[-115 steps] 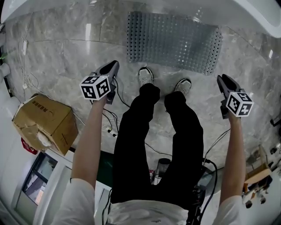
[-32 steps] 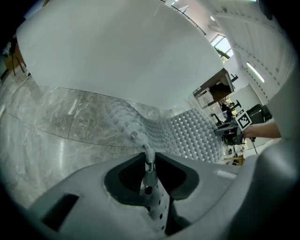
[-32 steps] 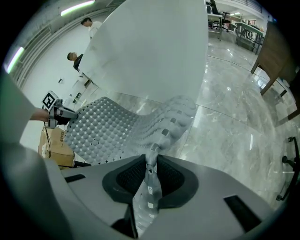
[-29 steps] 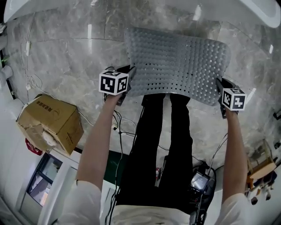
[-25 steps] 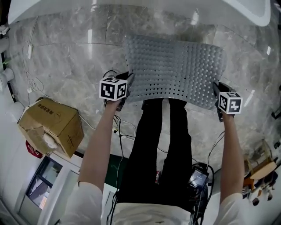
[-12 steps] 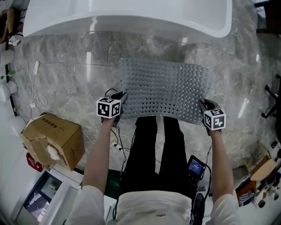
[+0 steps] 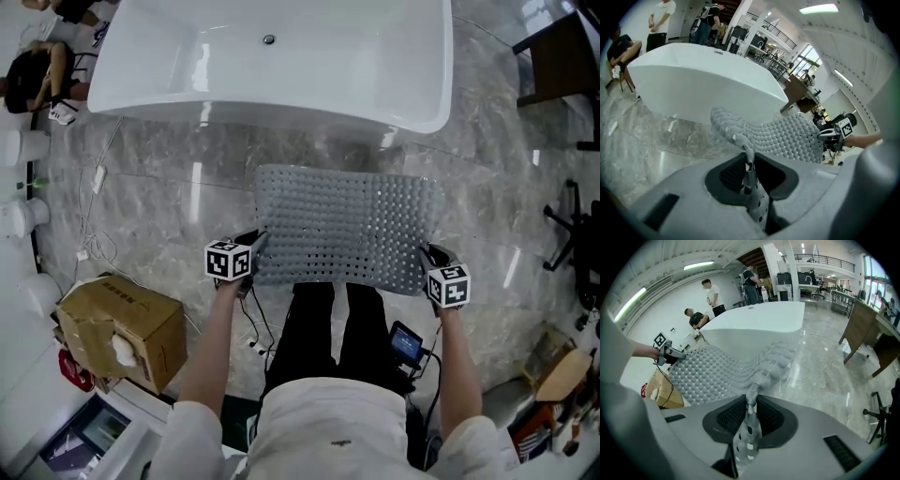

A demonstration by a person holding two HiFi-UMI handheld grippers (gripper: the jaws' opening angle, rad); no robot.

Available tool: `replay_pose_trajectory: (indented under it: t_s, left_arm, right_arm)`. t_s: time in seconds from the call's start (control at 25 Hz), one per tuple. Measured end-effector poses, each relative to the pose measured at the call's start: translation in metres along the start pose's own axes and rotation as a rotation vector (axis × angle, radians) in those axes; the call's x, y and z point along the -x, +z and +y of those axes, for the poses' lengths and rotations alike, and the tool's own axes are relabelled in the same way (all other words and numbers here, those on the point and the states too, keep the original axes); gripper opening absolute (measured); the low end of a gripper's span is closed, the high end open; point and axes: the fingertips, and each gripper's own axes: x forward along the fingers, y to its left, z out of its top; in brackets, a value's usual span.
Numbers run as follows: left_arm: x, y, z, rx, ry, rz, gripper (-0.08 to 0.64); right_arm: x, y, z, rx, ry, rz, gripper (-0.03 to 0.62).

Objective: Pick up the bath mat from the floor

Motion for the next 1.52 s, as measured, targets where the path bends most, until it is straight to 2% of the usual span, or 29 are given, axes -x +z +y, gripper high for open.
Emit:
replay_pose_trajectory:
  t_s: [0.24,0.52,0.76,0.96,1.04,1.2,1.52]
  left_arm:
    - [0.057,0.047,-0.010,0.044,0.002,-0.108,0.063]
    - [0.116,0.093,-0.013,0.020,0.022,-0.194,0.061]
    - [0.148,0.124,-0.020,0.048,0.024,-0.301,0.061]
    - [0.171,0.148,-0.023,0.052,-0.003,-0.381,0.058]
    - [0.183,0.166,-0.028,0.030,-0.013,-0.409,0.057]
    - [0.221,0.214,-0.050,-0.070,-0.037,-0.500,0.057]
    - [0.289,0.290,-0.073,-0.206,-0.050,-0.647,0.055]
  right_arm:
    - [0.050,0.053,-0.001,0.019,-0.034,-0.094,0.069]
    - [0.094,0.113,0.005,0.058,-0.104,-0.195,0.067]
    - [0.134,0.162,0.007,0.111,-0.144,-0.290,0.067]
    - [0.170,0.196,0.009,0.141,-0.181,-0.361,0.064]
    - [0.181,0.214,0.010,0.161,-0.198,-0.393,0.061]
    - [0.205,0.253,0.019,0.208,-0.226,-0.466,0.061]
    - [0.266,0.321,0.029,0.242,-0.295,-0.629,0.061]
